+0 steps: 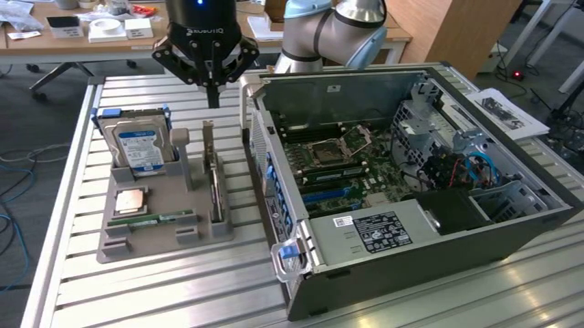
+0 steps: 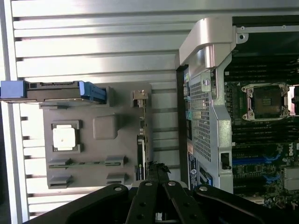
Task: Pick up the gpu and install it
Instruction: 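Reach for the gpu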
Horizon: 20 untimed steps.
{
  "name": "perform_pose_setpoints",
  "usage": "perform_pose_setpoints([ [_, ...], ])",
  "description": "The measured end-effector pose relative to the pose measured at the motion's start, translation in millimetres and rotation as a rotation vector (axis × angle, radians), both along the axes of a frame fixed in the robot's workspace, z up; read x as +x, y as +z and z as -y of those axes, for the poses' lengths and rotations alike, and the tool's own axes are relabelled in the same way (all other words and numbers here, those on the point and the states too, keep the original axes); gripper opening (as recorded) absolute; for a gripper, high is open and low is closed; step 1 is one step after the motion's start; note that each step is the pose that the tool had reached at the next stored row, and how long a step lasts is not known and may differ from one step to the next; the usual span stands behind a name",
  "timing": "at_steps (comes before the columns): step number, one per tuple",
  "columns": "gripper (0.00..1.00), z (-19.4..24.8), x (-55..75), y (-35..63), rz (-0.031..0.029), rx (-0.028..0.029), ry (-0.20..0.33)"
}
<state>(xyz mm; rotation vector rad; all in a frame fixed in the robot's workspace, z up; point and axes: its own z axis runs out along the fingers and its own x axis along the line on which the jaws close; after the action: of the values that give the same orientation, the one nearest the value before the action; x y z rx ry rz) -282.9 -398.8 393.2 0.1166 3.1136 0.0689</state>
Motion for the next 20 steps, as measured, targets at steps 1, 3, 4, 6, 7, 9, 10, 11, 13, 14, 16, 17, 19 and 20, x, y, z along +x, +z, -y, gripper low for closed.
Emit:
perform_pose_setpoints([
  [1, 0.11, 0.0, -0.1, 0.0, -0.0001, 0.0000, 0.000],
  [3, 0.11, 0.0, -0.2, 0.0, -0.0001, 0.0000, 0.000],
  [4, 0.11, 0.0, -0.3, 0.0, -0.0001, -0.0001, 0.000],
  [6, 0.11, 0.0, -2.6, -0.1, -0.0002, 0.0000, 0.000],
  [7, 0.11, 0.0, -4.2, -0.2, -0.0001, 0.0000, 0.000],
  [9, 0.11, 0.0, -7.4, -0.3, -0.0001, 0.0000, 0.000],
  [10, 0.11, 0.0, -8.8, -0.4, -0.0001, 0.0000, 0.000],
  [11, 0.11, 0.0, -10.1, -0.4, 0.0000, 0.0000, 0.000],
  [13, 0.11, 0.0, -12.9, -0.6, -0.0001, 0.0000, 0.000],
  [14, 0.11, 0.0, -14.2, -0.6, -0.0001, 0.0000, 0.000],
  [16, 0.11, 0.0, -15.1, -0.7, 0.0000, 0.0000, 0.000],
  [17, 0.11, 0.0, -15.4, -0.7, 0.0000, 0.0000, 0.000],
  [19, 0.11, 0.0, -16.0, -0.6, -0.0001, -0.0001, 0.000],
  [20, 0.11, 0.0, -16.3, -0.7, -0.0001, 0.0000, 0.000],
])
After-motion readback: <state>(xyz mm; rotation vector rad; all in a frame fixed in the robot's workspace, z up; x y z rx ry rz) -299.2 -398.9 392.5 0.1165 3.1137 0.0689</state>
